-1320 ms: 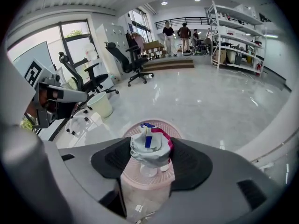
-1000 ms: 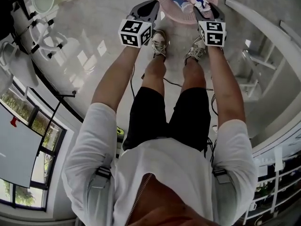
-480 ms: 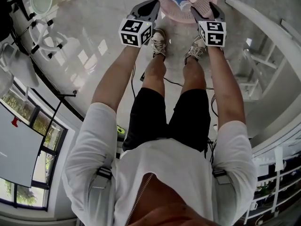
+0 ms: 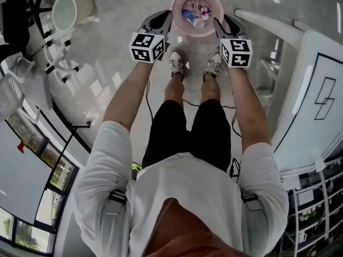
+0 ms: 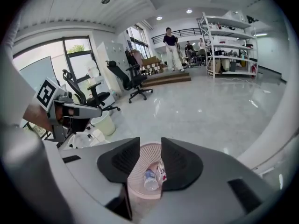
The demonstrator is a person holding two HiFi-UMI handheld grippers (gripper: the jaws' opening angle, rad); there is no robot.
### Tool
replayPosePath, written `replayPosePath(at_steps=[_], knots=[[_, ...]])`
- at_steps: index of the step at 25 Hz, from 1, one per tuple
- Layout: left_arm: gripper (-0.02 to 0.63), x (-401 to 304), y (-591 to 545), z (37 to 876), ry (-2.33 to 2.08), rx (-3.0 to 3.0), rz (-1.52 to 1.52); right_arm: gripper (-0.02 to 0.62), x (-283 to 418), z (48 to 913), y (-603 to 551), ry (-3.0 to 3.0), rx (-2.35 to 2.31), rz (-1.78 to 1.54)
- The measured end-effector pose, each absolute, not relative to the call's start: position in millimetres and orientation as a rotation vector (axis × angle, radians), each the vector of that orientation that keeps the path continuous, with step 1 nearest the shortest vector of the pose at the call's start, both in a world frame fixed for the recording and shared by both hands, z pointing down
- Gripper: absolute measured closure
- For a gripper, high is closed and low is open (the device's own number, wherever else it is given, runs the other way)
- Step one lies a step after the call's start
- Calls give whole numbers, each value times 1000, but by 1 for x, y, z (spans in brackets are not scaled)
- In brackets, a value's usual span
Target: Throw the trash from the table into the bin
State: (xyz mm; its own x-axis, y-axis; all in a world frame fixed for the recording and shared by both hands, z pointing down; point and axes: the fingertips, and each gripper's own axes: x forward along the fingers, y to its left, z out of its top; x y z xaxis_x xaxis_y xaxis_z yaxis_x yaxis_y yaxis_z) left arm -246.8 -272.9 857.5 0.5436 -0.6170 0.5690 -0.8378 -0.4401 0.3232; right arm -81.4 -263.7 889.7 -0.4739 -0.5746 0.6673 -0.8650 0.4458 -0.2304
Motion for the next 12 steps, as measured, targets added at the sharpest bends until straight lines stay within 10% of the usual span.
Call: replayPosePath(at_steps=[12], knots=[[597,-216,-303,651,-1168,2406,393,571,-46,664,-276,-2285,1435,598]])
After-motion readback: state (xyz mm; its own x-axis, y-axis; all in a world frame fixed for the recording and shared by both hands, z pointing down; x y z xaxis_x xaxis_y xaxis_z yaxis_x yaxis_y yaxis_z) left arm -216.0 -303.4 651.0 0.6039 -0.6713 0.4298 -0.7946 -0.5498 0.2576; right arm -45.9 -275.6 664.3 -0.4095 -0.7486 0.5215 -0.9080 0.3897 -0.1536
